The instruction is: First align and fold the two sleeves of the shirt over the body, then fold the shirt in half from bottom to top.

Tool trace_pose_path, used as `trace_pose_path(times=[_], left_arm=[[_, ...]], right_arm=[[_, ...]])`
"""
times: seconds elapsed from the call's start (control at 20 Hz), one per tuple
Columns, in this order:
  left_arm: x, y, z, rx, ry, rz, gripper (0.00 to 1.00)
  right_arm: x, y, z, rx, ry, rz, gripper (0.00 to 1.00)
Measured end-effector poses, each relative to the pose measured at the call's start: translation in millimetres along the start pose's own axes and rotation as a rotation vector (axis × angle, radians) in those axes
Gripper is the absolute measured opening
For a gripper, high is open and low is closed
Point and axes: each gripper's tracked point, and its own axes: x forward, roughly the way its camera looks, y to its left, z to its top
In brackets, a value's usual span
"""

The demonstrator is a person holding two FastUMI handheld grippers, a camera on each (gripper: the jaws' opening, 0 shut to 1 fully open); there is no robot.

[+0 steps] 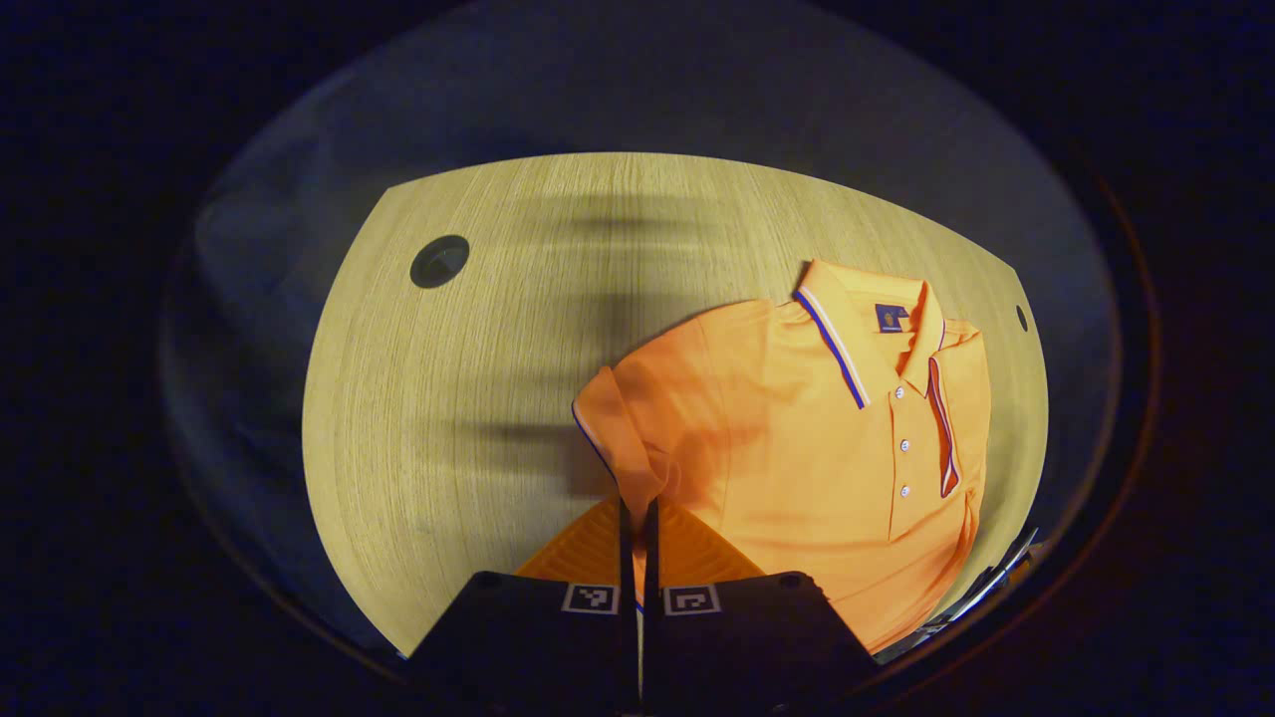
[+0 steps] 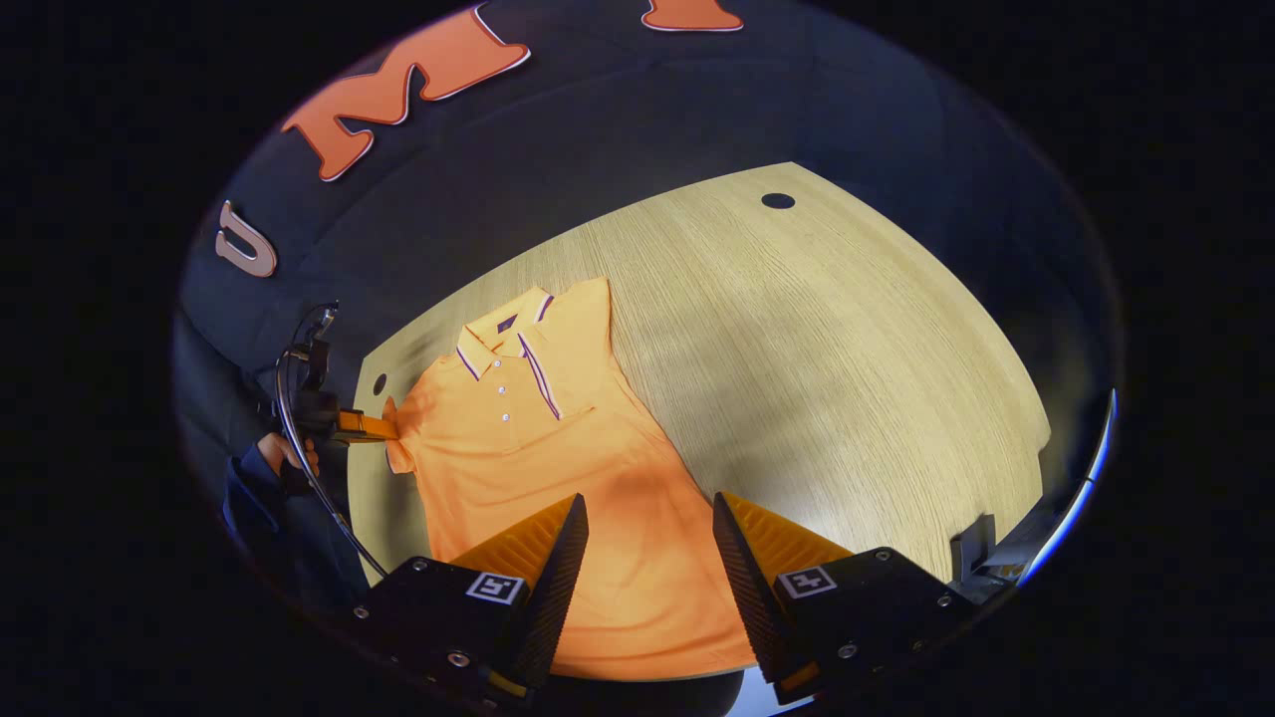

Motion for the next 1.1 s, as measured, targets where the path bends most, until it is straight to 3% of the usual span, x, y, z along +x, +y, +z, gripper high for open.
trace_pose_path(times=[0.25, 0.45, 0.6, 0.65, 0.7, 0.75, 0.8, 0.85, 0.9, 1.05, 1.1], left_arm=[[-17.6, -45.3, 14.1, 0.076, -0.028, 0.029, 0.02], [-10.9, -110.8, 10.4, 0.113, 0.011, -0.049, 0.03], [-17.9, -159.1, 9.4, 0.146, -0.010, -0.193, 0.13], [-27.1, -172.3, 12.5, 0.149, -0.033, -0.243, 0.28], [-35.6, -183.7, 17.5, 0.149, -0.077, -0.284, 0.29], [-42.7, -184.4, 21.5, 0.150, -0.116, -0.294, 0.40], [-50.8, -184.2, 26.8, 0.157, -0.168, -0.301, 0.35], [-60.1, -185.1, 32.2, 0.161, -0.222, -0.304, 0.54], [-75.6, -179.5, 34.3, 0.172, -0.286, -0.289, 0.80], [-110.9, -170.6, 29.5, 0.152, -0.432, -0.242, 0.97], [-128.8, -167.1, 22.8, 0.134, -0.487, -0.232, 0.98]], right_arm=[[1.8, -0.4, 1.4, -0.015, 0.007, 0.015, 0.78], [0.2, -6.3, 4.8, -0.007, 0.006, 0.023, 0.78], [-2.5, -20.0, 6.4, -0.002, 0.004, 0.022, 0.78], [-1.9, -24.0, 8.4, 0.005, 0.006, 0.020, 0.78], [-2.3, -25.2, 11.4, 0.006, 0.002, 0.030, 0.78], [-2.0, -27.1, 14.4, 0.007, -0.005, 0.029, 0.78], [-2.1, -27.5, 16.7, 0.003, -0.010, 0.035, 0.78], [-2.1, -27.3, 20.0, -0.003, -0.019, 0.039, 0.78], [-2.6, -25.4, 26.8, -0.015, -0.041, 0.053, 0.78], [-8.5, -19.5, 48.2, -0.064, -0.127, 0.077, 0.78], [-14.3, -15.1, 57.2, -0.092, -0.168, 0.094, 0.82]])
